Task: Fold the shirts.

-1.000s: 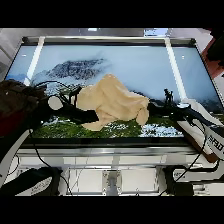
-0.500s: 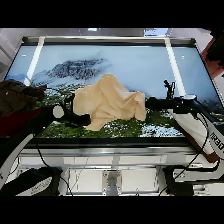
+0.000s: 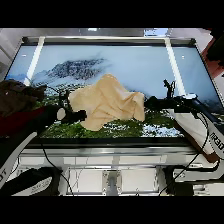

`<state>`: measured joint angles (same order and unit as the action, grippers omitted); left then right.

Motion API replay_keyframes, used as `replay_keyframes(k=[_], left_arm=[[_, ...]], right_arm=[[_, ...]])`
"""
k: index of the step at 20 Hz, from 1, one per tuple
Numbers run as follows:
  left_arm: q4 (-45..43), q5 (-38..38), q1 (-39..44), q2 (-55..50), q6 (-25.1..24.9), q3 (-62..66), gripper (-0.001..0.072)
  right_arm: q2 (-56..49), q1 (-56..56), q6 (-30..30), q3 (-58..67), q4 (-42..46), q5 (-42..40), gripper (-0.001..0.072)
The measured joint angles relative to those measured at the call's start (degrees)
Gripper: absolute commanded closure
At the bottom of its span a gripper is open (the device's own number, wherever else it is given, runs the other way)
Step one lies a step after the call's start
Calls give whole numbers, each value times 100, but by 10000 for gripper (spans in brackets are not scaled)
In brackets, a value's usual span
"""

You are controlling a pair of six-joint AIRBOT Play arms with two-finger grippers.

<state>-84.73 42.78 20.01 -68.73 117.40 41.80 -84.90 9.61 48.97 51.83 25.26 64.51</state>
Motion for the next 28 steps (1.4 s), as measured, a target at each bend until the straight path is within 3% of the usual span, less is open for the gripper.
replay_keyframes(k=[6, 20, 25, 26, 28], left_arm=[[-109, -166, 2, -389, -144, 35, 284], [-627, 282, 0, -466, 247, 271, 285], [-367, 103, 0, -619, 262, 273, 286], [-225, -20, 0, -649, 243, 278, 320], [105, -247, 0, -699, 146, 282, 704]], right_arm=[[0, 0, 57, 0, 4, 42, 683], [0, 0, 72, 0, 7, 66, 682], [0, 0, 72, 0, 7, 68, 682], [0, 0, 72, 0, 0, 70, 682], [0, 0, 72, 0, 2, 76, 683]])
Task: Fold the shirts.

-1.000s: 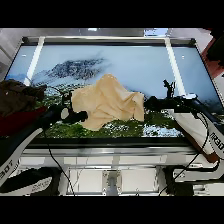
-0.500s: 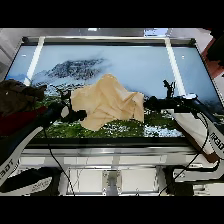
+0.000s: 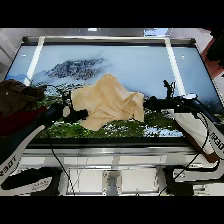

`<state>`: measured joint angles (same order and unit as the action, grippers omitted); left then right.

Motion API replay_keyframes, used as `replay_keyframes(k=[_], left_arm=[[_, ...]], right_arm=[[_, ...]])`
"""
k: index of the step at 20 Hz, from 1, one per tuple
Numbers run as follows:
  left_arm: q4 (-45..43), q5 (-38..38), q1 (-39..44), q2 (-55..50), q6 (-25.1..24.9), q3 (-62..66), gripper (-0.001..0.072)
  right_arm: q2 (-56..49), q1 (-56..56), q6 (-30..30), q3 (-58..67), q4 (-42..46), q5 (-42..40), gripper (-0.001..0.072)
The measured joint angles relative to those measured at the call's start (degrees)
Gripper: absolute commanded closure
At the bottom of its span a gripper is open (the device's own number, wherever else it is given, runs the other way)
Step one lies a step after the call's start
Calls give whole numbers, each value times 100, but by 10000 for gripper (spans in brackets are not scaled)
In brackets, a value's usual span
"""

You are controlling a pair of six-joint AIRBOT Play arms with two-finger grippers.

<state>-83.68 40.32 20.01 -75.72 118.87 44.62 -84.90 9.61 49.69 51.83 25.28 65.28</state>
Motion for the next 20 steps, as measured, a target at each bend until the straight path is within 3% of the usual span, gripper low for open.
replay_keyframes(k=[5, 10, 15, 20], left_arm=[[229, -160, 0, 127, -142, 308, 699], [-791, 238, 0, 1102, -177, 1215, 700], [-2011, 1021, 0, 2800, -175, 2087, 700], [-2363, 1252, 0, 4199, -264, 2920, 701]], right_arm=[[33, 0, 0, 0, 2, 61, 686], [625, 188, 28, 122, 48, 190, 686], [2157, 811, 470, 863, 240, 813, 686], [3921, 1318, 957, 2131, 745, 1110, 687]])
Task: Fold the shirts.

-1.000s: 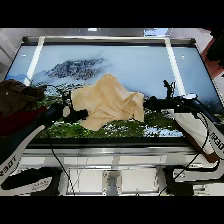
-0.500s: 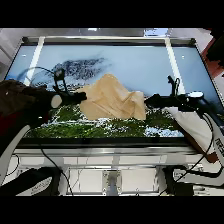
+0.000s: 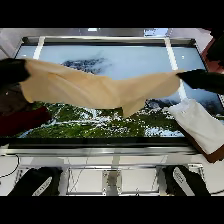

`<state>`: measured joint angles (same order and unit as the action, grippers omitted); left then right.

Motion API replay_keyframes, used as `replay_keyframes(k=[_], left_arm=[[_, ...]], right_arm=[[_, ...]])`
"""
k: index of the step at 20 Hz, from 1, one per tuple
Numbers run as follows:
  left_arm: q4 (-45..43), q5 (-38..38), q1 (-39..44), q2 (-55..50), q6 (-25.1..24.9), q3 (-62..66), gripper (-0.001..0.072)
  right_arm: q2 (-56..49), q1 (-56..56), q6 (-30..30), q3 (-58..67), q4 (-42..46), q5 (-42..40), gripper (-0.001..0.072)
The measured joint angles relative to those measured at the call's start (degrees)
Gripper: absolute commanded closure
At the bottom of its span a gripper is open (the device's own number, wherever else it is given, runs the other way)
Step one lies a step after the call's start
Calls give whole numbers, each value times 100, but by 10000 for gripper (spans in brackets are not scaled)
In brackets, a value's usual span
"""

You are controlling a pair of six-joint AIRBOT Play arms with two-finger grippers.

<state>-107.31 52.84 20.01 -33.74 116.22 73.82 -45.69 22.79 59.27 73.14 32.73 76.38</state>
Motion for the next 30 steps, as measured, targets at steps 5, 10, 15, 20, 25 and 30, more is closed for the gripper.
replay_keyframes(k=[5, 10, 15, 20, 25, 30], left_arm=[[264, 227, 0, 81, -647, 713, 701], [376, 1869, 0, -1311, -1176, 564, 701], [393, 2275, 0, -3279, -1473, -424, 701], [229, 1143, 0, -5029, -1005, -688, 700], [57, -61, 0, -5608, -503, 26, 69], [-256, 37, -227, -5659, -476, 1561, 70]], right_arm=[[734, 149, 184, 988, 219, -234, 688], [44, 90, 267, 1001, 313, -264, 687], [-1504, -743, 308, -81, 863, -682, 687], [-3156, -1665, 581, -717, 1198, -2603, 684], [-3827, -2216, 678, -813, 1010, -4747, 241], [-3856, -2013, 704, -505, 1193, -5056, 245]])
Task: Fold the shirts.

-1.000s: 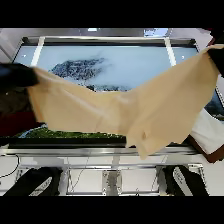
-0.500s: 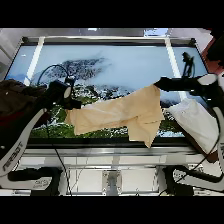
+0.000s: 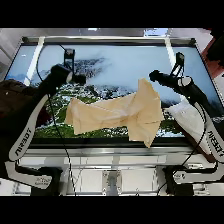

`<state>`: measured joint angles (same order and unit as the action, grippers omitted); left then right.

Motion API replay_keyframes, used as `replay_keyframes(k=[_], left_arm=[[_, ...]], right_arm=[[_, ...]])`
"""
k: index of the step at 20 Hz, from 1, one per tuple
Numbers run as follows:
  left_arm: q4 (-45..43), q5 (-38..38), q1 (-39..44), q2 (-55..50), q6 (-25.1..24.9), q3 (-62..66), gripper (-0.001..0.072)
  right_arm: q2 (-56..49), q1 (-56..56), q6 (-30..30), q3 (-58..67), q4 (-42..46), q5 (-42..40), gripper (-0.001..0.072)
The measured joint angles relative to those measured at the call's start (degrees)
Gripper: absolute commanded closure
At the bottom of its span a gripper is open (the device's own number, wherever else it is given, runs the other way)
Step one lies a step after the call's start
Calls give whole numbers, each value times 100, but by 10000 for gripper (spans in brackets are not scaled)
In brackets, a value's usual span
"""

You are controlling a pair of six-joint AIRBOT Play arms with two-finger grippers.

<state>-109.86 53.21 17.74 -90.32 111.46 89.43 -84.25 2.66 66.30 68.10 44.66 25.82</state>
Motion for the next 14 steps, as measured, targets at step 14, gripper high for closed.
replay_keyframes(k=[14], left_arm=[[46, 2605, -957, 846, -1189, -393, 86]], right_arm=[[-647, 1093, -409, 225, 588, 2833, 245]])
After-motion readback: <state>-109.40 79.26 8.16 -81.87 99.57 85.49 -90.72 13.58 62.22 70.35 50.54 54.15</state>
